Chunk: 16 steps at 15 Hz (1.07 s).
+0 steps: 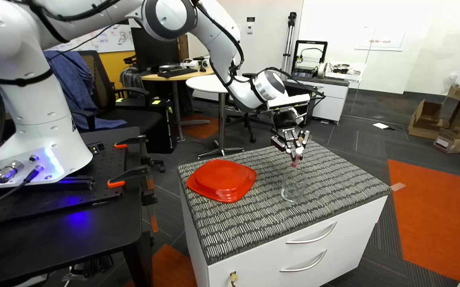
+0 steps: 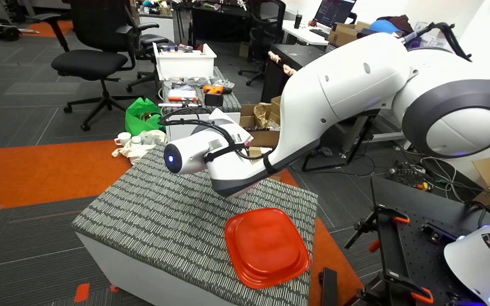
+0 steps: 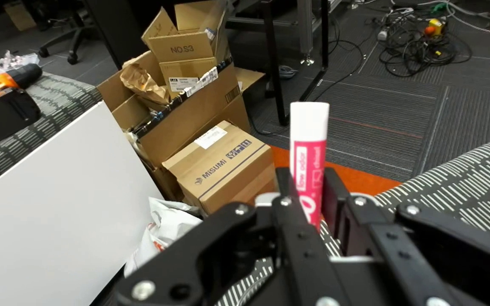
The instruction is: Pick up the marker and put it in the cup
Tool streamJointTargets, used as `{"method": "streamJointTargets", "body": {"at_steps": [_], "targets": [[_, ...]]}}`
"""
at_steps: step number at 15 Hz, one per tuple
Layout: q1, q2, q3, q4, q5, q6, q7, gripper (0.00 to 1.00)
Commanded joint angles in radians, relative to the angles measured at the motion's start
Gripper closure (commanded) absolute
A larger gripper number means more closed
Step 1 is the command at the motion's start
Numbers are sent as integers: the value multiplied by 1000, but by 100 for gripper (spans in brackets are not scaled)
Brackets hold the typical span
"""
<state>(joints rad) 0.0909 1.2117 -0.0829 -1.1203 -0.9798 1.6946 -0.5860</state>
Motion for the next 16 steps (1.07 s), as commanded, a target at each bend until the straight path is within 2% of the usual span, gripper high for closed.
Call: {"method": "streamJointTargets", "body": {"at_steps": [1, 12, 13, 14, 16], "targets": [[-11, 55, 13, 92, 17, -45, -43, 95], [-4, 162, 0, 217, 49, -110, -126, 95], [-2, 166, -2, 221, 48, -119, -129, 55], [-1, 170, -3, 227, 47, -127, -132, 53], [1, 170, -4, 232, 46, -136, -132, 38]]}}
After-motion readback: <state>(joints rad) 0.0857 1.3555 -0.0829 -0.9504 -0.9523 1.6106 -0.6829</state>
